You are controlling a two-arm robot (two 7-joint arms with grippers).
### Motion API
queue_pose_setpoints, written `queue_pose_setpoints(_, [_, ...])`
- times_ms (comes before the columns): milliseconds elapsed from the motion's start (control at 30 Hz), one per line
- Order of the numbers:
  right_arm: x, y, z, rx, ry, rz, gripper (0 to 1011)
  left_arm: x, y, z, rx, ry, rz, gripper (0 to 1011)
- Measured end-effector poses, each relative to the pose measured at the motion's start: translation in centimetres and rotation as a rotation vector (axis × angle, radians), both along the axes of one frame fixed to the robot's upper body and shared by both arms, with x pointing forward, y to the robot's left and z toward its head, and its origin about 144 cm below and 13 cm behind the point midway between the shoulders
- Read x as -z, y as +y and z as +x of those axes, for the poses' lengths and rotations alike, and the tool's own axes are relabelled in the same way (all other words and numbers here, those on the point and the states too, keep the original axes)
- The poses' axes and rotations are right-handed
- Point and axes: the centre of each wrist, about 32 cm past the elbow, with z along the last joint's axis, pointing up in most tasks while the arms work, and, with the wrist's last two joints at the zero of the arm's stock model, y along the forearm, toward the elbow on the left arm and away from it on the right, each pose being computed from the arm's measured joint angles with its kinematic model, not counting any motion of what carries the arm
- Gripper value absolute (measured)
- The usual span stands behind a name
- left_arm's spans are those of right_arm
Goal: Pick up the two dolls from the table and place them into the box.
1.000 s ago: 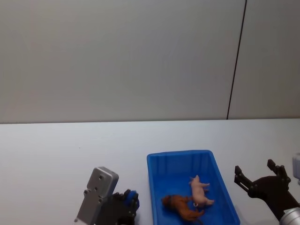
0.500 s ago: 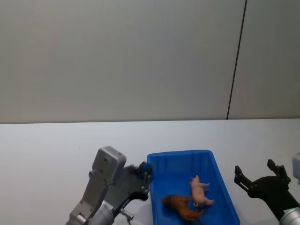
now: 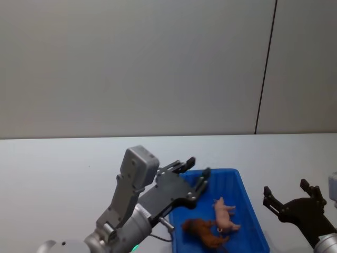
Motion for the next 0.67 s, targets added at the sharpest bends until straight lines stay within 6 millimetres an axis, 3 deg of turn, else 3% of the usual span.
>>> queue_pose_setpoints(167, [0.0, 0.0, 0.0, 0.0, 0.0, 0.0, 1001, -0.4, -0.8, 0.6, 0.06, -0.012, -0.038, 566])
queue_pose_setpoints(667, [0.0, 0.0, 0.0, 0.0, 0.0, 0.0, 1001, -1.0, -1.9, 1.3, 0.134, -0.032, -0.085, 973])
